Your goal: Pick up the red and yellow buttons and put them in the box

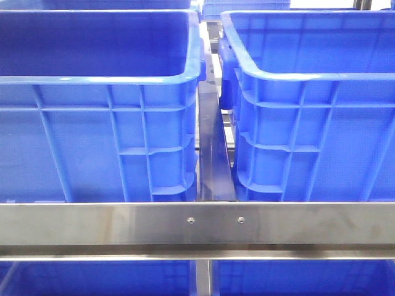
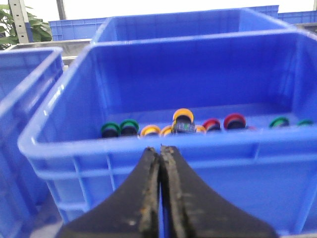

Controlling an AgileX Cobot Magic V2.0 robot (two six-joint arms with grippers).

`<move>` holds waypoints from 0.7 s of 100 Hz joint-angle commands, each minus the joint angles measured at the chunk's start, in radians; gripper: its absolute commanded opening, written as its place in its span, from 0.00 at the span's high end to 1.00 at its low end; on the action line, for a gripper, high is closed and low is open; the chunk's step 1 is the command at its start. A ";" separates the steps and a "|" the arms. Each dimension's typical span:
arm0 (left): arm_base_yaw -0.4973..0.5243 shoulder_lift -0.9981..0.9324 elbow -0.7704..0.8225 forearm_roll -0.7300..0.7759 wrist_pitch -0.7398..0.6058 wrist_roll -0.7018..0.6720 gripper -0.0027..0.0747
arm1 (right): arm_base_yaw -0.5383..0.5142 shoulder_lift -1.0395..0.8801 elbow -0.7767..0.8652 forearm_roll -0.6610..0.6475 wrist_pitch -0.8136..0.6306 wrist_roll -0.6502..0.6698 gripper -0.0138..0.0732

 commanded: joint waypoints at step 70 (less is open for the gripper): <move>0.003 0.765 -0.886 -0.016 0.574 -0.002 0.99 | 0.000 -0.021 -0.019 -0.010 -0.086 -0.005 0.97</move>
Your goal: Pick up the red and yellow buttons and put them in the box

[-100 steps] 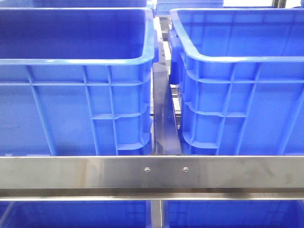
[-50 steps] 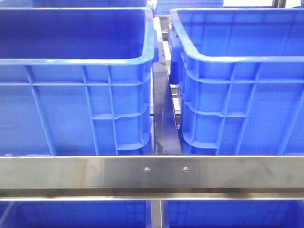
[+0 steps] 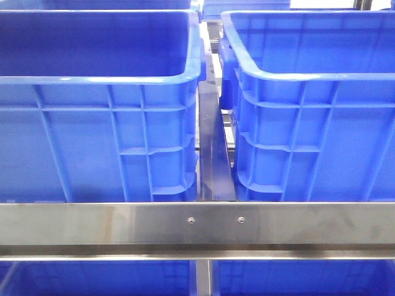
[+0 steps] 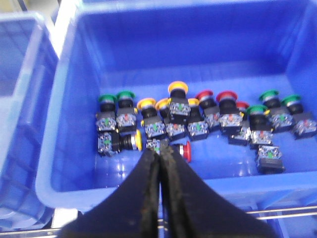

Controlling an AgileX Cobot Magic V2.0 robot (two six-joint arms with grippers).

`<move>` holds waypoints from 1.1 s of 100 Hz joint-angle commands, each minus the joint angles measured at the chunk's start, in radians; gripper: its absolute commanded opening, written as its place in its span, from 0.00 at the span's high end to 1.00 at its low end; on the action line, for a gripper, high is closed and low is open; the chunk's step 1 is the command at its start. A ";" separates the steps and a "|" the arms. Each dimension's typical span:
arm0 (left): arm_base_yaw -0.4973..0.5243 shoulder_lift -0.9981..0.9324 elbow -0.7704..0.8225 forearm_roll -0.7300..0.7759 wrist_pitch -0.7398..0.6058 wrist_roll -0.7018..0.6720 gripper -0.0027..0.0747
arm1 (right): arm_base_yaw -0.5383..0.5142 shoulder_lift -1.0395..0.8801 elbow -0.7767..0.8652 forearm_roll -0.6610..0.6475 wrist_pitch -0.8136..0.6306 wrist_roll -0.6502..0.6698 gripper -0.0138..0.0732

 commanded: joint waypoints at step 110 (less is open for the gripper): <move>-0.070 0.310 -0.098 -0.071 -0.089 0.030 0.31 | 0.000 -0.021 -0.019 -0.010 -0.085 -0.005 0.97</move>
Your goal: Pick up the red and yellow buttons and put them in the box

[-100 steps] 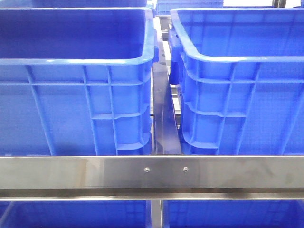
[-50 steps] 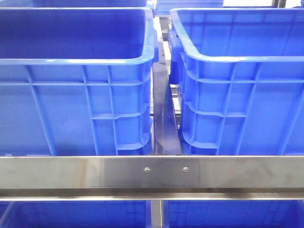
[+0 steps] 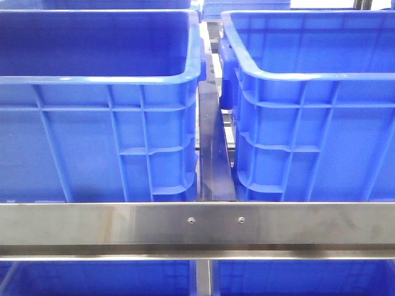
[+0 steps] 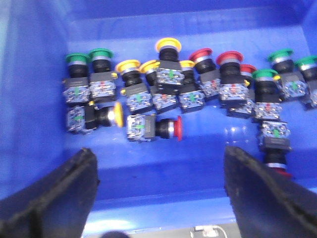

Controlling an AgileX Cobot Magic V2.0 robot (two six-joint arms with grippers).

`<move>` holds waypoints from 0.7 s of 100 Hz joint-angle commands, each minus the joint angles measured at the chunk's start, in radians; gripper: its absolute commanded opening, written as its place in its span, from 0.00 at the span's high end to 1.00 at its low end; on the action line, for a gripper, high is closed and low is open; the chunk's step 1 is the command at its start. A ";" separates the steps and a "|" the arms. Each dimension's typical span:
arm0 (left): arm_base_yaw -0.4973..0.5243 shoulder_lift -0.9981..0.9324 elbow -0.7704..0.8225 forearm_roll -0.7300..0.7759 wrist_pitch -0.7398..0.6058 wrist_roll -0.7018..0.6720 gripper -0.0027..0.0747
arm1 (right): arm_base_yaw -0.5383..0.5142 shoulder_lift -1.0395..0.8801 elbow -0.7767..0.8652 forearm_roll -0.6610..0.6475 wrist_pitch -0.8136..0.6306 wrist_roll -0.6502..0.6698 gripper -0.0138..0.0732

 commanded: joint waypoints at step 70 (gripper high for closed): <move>-0.207 0.624 -0.382 -0.052 -0.083 -0.028 0.31 | 0.000 -0.021 -0.019 -0.010 -0.085 -0.005 0.97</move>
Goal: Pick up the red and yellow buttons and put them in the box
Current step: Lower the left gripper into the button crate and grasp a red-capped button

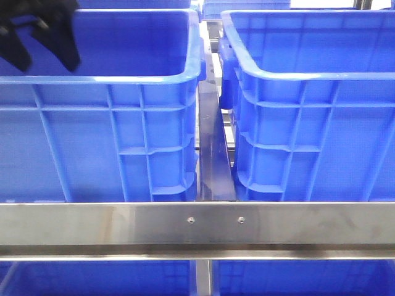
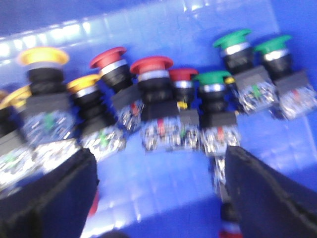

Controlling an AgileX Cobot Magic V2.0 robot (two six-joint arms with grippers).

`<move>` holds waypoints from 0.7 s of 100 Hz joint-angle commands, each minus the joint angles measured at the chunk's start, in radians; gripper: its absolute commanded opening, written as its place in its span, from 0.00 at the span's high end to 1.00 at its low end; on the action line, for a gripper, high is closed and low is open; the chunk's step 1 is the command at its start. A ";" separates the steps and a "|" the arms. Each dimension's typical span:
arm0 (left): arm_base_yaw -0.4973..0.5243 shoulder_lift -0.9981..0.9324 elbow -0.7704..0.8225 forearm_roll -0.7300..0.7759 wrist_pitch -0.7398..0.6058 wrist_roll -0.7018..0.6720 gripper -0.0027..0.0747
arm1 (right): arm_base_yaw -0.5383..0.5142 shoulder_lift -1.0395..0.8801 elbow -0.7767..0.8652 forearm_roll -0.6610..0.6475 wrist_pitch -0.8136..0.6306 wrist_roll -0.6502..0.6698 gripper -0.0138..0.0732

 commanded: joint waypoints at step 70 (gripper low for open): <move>-0.007 0.184 -0.071 -0.048 -0.105 -0.015 0.31 | 0.000 -0.021 -0.019 -0.010 -0.085 -0.005 0.97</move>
